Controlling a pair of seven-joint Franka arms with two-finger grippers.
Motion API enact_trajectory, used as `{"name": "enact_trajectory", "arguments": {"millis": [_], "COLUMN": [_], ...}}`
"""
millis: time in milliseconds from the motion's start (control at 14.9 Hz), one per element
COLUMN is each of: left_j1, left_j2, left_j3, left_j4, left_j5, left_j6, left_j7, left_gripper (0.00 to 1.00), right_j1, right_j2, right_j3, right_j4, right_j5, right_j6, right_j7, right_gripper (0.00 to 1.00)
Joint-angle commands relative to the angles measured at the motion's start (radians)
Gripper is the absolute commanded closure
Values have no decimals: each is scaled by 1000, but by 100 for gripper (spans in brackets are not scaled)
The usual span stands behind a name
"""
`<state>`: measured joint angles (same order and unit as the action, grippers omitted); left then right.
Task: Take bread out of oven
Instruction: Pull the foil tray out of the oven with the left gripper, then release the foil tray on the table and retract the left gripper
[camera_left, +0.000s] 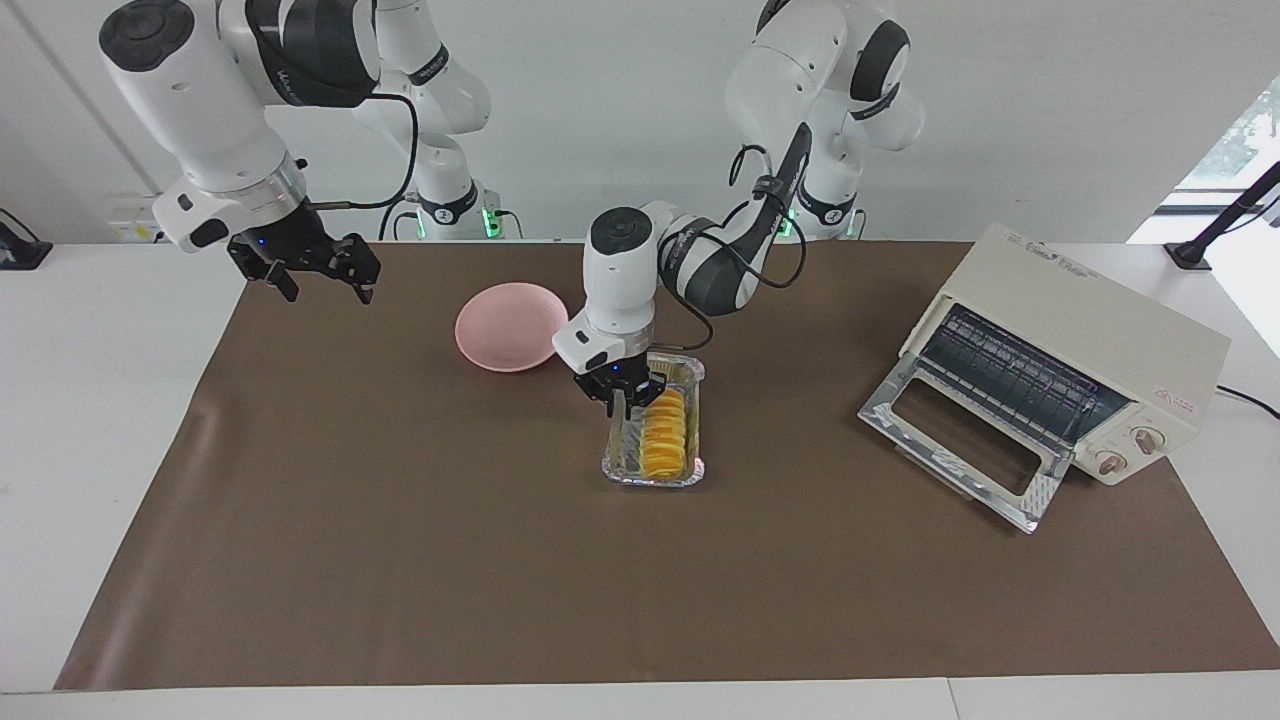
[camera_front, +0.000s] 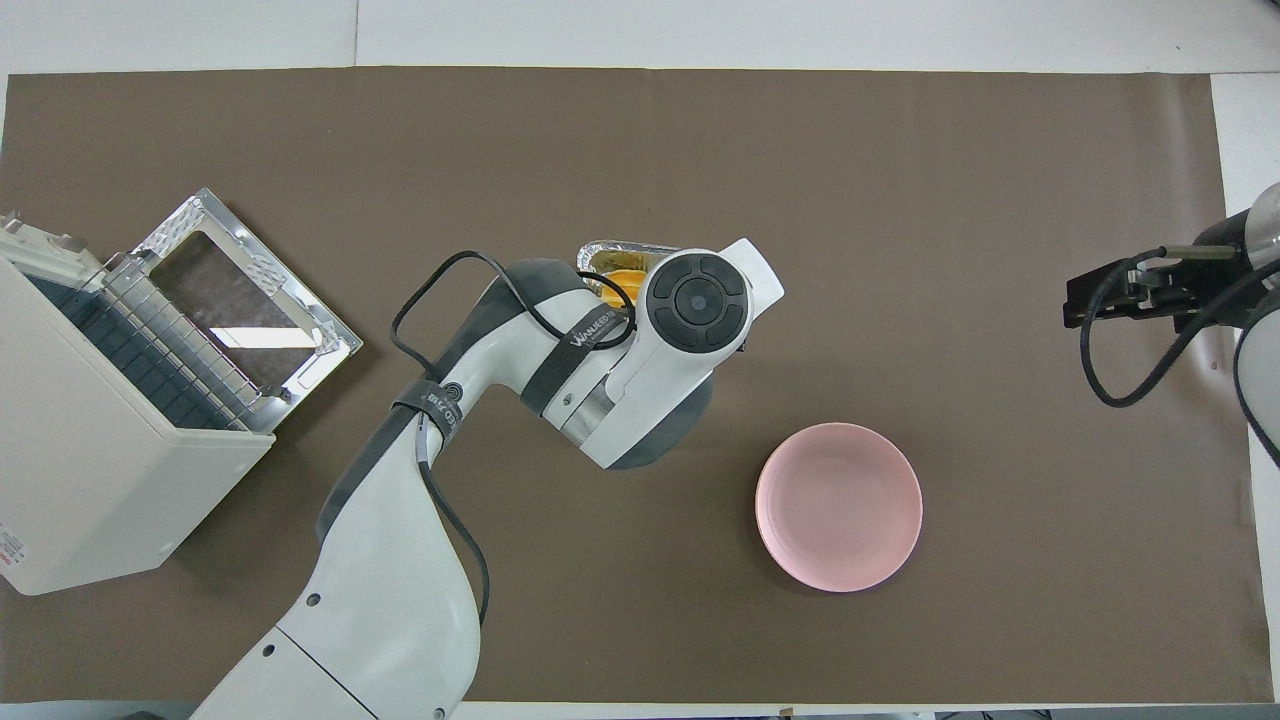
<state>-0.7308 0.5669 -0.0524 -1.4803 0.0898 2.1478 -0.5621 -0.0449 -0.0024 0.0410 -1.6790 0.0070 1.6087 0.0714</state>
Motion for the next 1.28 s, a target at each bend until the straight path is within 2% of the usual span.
{"name": "enact_trajectory", "arguments": {"millis": [0, 134, 201, 470, 671, 940, 1208], "left_j1": [-13, 2, 26, 207, 336, 520, 643], "left_j2": [5, -24, -72, -240, -321, -429, -501], "left_j3": [26, 46, 60, 60, 59, 59, 62], "left_j4": [26, 26, 14, -38, -38, -41, -75], "left_j5": [-16, -18, -19, -19, -19, -21, -94], "left_j6": [-5, -51, -83, -225, -336, -526, -604], "left_j7": [4, 1, 2, 18, 57, 270, 300], "left_gripper": [0, 0, 0, 0, 0, 0, 0], "right_j1": [-13, -13, -13, -13, -13, -13, -13], "right_j2": [-21, -21, -21, -21, -21, -21, -24], "right_j3": [11, 11, 10, 11, 10, 10, 11], "right_j4": [-24, -24, -24, -24, -24, -24, -22], "right_j5": [-16, -16, -16, -16, -16, -16, -15], "right_j6": [2, 2, 2, 2, 2, 2, -3], "right_j7": [-27, -27, -27, -27, -27, -27, -22], "right_gripper": [0, 0, 0, 0, 0, 0, 0]}}
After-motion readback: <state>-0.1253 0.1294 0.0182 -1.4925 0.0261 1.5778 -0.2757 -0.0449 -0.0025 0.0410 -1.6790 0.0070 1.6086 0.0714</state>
